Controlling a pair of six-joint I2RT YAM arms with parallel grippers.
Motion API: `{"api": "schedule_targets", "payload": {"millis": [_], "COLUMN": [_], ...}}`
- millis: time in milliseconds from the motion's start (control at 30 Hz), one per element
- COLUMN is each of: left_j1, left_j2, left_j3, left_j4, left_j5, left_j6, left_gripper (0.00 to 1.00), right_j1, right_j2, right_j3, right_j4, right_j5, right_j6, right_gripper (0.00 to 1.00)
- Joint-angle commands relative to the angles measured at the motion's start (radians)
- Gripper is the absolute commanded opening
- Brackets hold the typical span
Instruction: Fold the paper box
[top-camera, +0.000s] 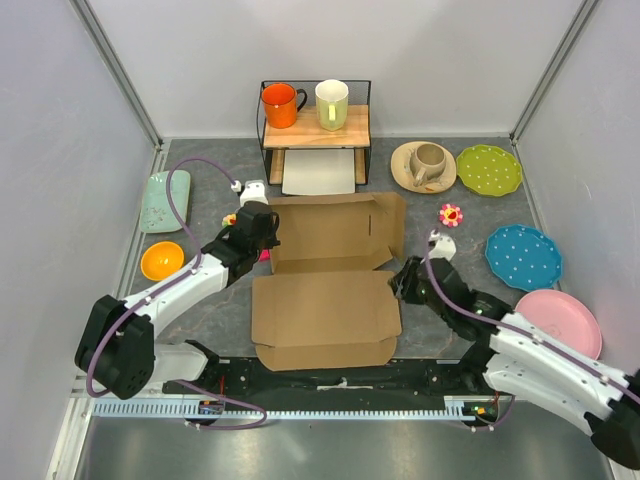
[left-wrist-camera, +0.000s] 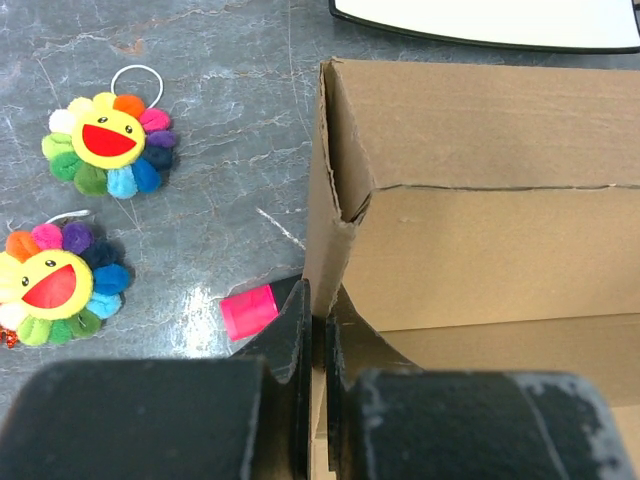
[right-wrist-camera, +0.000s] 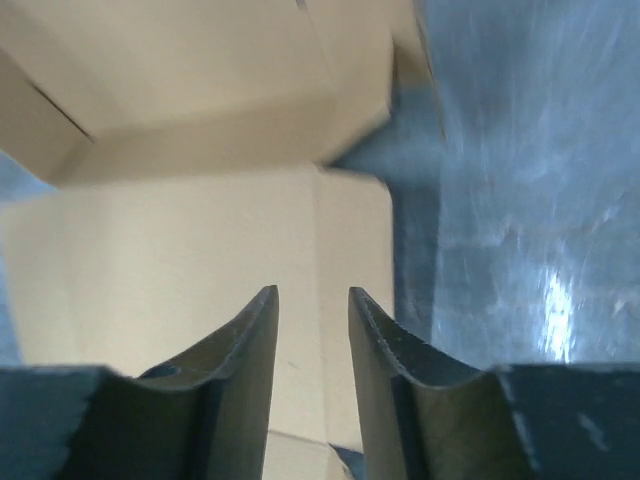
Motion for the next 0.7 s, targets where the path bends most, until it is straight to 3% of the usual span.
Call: {"api": "schedule_targets", "payload": {"millis": [0,133,267,667], "left_j1": [-0.002,-0.002,-0.002,-0.002], "left_j2": [-0.027,-0.032,-0.052,-0.111], "left_j3": [0.008,0.010,-0.005,-0.053], "left_j4": [0.048,0.051,0.068,0.081], "left_j5": [-0.007,0.011,0.033,0.076], "left_j6": [0.045,0.044,0.051,0.070], "left_gripper": [0.02,0.02,0.02,0.02], "right_j1": [0.002,0.001,-0.025,-0.182], "right_j2": [-0.084,-0.020,0.098,0.356], "right_j3": [0.195,0.355,0.399,0.337], "right_j4": [-0.076,-0.152,-0.169,0.036], "right_j5": [0.161,0.292,0.360,0.284], "right_j6": [-0.165,-0.222,-0.216,-0.229], "right_gripper": [0.49,0.61,0.74,0.75]}}
